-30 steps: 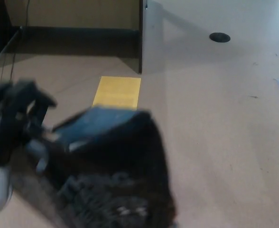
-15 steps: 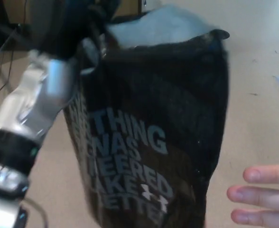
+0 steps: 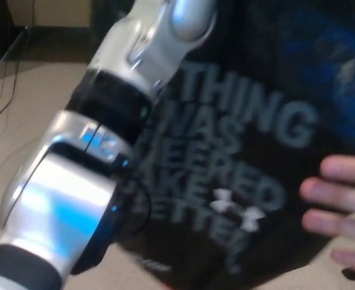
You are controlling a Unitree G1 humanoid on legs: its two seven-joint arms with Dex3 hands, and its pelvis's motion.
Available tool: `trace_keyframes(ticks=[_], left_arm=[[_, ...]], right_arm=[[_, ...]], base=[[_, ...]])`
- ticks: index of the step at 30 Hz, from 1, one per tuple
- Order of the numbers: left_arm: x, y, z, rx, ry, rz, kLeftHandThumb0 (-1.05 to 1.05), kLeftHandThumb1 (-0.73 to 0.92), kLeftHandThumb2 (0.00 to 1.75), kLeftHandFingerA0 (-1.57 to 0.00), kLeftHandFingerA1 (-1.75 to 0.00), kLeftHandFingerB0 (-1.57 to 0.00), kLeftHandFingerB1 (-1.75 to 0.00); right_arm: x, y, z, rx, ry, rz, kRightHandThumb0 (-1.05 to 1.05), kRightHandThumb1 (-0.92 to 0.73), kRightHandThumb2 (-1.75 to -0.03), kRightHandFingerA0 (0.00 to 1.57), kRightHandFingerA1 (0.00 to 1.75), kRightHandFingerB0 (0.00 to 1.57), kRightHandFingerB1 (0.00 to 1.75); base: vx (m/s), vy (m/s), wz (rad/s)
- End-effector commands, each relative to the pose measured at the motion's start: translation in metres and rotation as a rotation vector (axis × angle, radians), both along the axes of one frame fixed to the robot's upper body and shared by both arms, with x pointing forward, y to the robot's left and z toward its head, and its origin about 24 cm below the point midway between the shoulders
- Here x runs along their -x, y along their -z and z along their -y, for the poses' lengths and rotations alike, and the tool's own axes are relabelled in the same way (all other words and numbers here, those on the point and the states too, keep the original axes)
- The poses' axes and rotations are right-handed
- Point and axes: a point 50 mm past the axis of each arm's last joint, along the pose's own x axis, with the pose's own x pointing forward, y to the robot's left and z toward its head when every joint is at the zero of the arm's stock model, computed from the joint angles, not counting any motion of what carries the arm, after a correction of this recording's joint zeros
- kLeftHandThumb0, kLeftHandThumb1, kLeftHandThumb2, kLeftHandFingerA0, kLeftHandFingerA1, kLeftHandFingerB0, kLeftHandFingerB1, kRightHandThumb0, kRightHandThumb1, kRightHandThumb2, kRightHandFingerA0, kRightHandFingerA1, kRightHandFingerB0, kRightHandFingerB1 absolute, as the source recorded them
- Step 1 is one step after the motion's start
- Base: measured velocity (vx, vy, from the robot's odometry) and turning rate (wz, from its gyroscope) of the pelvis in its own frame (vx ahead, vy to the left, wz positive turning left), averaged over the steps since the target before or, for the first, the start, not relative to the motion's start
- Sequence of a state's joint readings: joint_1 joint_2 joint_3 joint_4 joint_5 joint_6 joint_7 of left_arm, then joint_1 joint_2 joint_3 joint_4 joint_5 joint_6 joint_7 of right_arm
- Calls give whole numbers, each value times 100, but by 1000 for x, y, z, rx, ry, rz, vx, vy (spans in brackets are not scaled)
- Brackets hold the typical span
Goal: A person is holding a plastic bag and the robot extends its left hand to grab the bag by hooking its thumb into the holes at the top and brings its hand down by its side. Then it extends its arm again to hand the plastic bag back to the person.
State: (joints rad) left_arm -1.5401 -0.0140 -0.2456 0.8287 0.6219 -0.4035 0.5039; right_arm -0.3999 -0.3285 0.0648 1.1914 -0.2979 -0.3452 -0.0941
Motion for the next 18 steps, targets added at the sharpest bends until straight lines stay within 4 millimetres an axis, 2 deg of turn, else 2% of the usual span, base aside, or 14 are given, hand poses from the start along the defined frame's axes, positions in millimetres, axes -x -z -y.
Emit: trace_keyframes(ticks=[1, 4, 5, 7, 8, 9, 10, 11, 12, 13, 15, 16, 17, 18], left_arm=[[15, -32, 13, -21, 30, 27, -13, 73, 74, -84, -170, -67, -140], [19, -41, 13, -14, 36, 44, -12, 74, 72, -85, -173, -68, -142], [20, -44, 13, -11, 35, 52, -20, 59, 92, -120, -140, -79, -117], [22, -47, 13, 0, 41, 63, -20, 58, 92, -120, -140, -79, -117], [23, -48, 13, 7, 46, 67, -20, 58, 92, -120, -140, -79, -117], [23, -49, 13, 9, 44, 70, -21, 58, 92, -120, -140, -79, -116], [23, -49, 13, 11, 40, 75, -8, 73, 66, -100, -173, -68, -144], [24, -50, 13, 12, 38, 78, -8, 73, 66, -100, -173, -68, -144], [24, -51, 14, 10, 32, 76, -15, 76, 64, -88, -173, -69, -135], [25, -51, 15, 11, 28, 74, -16, 74, 63, -87, -173, -69, -134], [25, -52, 16, 13, 20, 72, -17, 71, 61, -88, -174, -74, -126], [25, -51, 16, 12, 19, 74, -19, 71, 62, -91, -174, -78, -117], [24, -50, 15, 1, 22, 66, -21, 69, 65, -91, -162, -83, -90], [23, -50, 15, -19, 26, 51, -23, 68, 62, -91, -139, -79, -56]], right_arm=[[-6, -8, 9, -7, 46, 0, -39, -68, -61, 75, 58, 50, 38], [-9, -9, 8, -5, 47, 0, -38, -68, -61, 74, 56, 49, 38], [-9, -9, 8, -3, 48, -2, -45, -58, -85, 70, 67, 44, 50], [-9, -9, 7, 9, 45, -8, -45, -58, -85, 71, 67, 43, 50], [-10, -9, 8, 10, 46, -9, -45, -58, -85, 71, 67, 43, 50], [-10, -9, 8, 10, 46, -9, -39, -69, -61, 76, 62, 50, 37], [-9, -9, 8, 10, 46, -13, -39, -69, -61, 77, 65, 50, 37], [-9, -9, 8, 10, 46, -15, -39, -69, -61, 77, 65, 50, 37], [-9, -8, 6, 6, 43, -17, -39, -69, -61, 78, 66, 50, 37], [-9, -7, 6, 5, 45, -19, -45, -58, -85, 73, 69, 43, 50], [-9, -8, 7, 3, 44, -22, -45, -59, -84, 67, 61, 44, 49], [-9, -8, 7, 5, 42, -23, -45, -59, -83, 65, 59, 43, 49], [-9, -8, 7, 0, 43, -23, -38, -69, -61, 73, 54, 49, 37], [-9, -8, 7, -1, 43, -22, -44, -58, -85, 69, 66, 43, 50]], base=[[0, 0, 0], [0, 0, 0], [0, 0, 0], [0, 0, 0], [0, 0, 0], [0, 0, 0], [0, 0, 0], [0, 0, 0], [0, 0, 0], [0, 0, 0], [0, 0, 0], [0, 0, 0], [0, 0, 0], [0, 0, 0]])
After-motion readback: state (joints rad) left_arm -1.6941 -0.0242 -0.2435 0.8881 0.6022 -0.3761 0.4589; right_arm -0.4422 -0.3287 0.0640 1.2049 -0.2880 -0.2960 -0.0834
